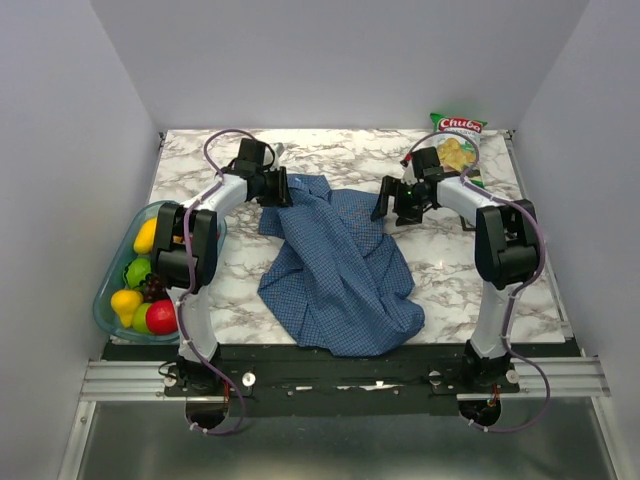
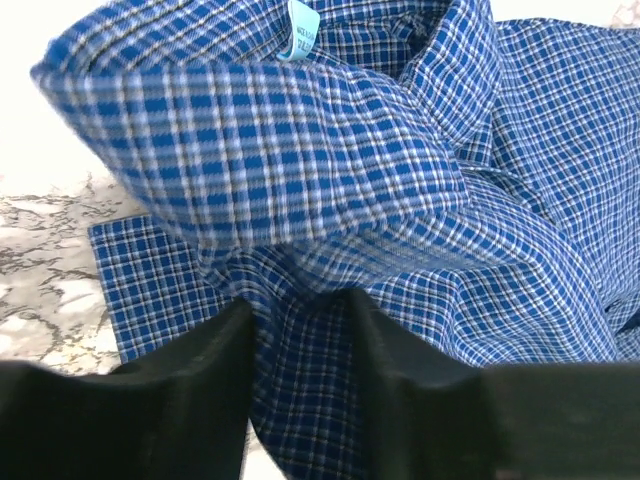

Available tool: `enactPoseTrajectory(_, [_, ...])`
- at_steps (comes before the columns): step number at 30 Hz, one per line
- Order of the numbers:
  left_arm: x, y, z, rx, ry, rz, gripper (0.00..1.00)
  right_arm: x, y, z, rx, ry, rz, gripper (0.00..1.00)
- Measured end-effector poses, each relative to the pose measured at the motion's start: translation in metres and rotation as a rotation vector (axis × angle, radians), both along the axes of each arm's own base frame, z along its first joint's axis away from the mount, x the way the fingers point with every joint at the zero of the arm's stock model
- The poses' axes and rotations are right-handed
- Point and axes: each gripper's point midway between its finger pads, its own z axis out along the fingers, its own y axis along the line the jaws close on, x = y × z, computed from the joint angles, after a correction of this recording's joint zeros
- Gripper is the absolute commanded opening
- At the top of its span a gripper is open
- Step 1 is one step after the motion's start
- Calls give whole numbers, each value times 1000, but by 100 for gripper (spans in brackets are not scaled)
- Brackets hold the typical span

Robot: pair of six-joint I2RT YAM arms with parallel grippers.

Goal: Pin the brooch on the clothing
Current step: Flatten out the clothes at the center of the board.

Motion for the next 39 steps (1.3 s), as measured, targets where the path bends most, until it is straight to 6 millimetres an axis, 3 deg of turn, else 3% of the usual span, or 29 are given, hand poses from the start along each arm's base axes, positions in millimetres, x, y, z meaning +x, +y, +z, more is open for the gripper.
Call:
enactPoseTrajectory(2, [-1,-1,-2,-7,9,1,14,2,3,-3,13,3,11,84])
enactPoseTrajectory(3, [-1,-1,-2,-11,10,0,10,3,5,-4,19,5,16,68])
enactPoseTrajectory(5, [-1,-3,-1,-19,11,-2,6,4,8,-7,33,6,29,55])
enactPoseTrajectory(6, [-1,-3,-1,-23,10,-2,1,6,10,-8,42,8,32,44])
enactPoseTrajectory(8, [-1,-4,-1,-25,9,-4,0,7,14,-10,63,9,45,24])
enactPoseTrajectory(9, [-1,-4,0,-28,10,-5,0,7,16,-12,75,14,48,1])
enactPoseTrajectory(15, [2,-3,10,-22,-26,-8,0,8,18,-9,101,9,58,0])
enactPoseTrajectory(19, [1,3,36,5,-101,-11,0,6,9,23,105,-56,49,1])
enactPoseTrajectory(22, [2,9,68,31,-194,-18,0,5,1,74,94,-176,38,0])
enactPoseTrajectory(25, [0,17,94,63,-269,-13,0,-1,-8,147,80,-352,23,0])
enactPoseTrajectory(28, [-7,27,118,100,-342,5,0,-19,-20,214,66,-517,-4,0])
enactPoseTrajectory(32, [-18,40,143,144,-422,33,0,-49,-33,275,58,-672,-33,0])
enactPoseTrajectory(36, [-15,53,156,195,-471,69,0,-70,-19,293,65,-721,-4,0])
enactPoseTrajectory(39, [-6,76,141,252,-429,122,0,-77,11,277,66,-687,58,2])
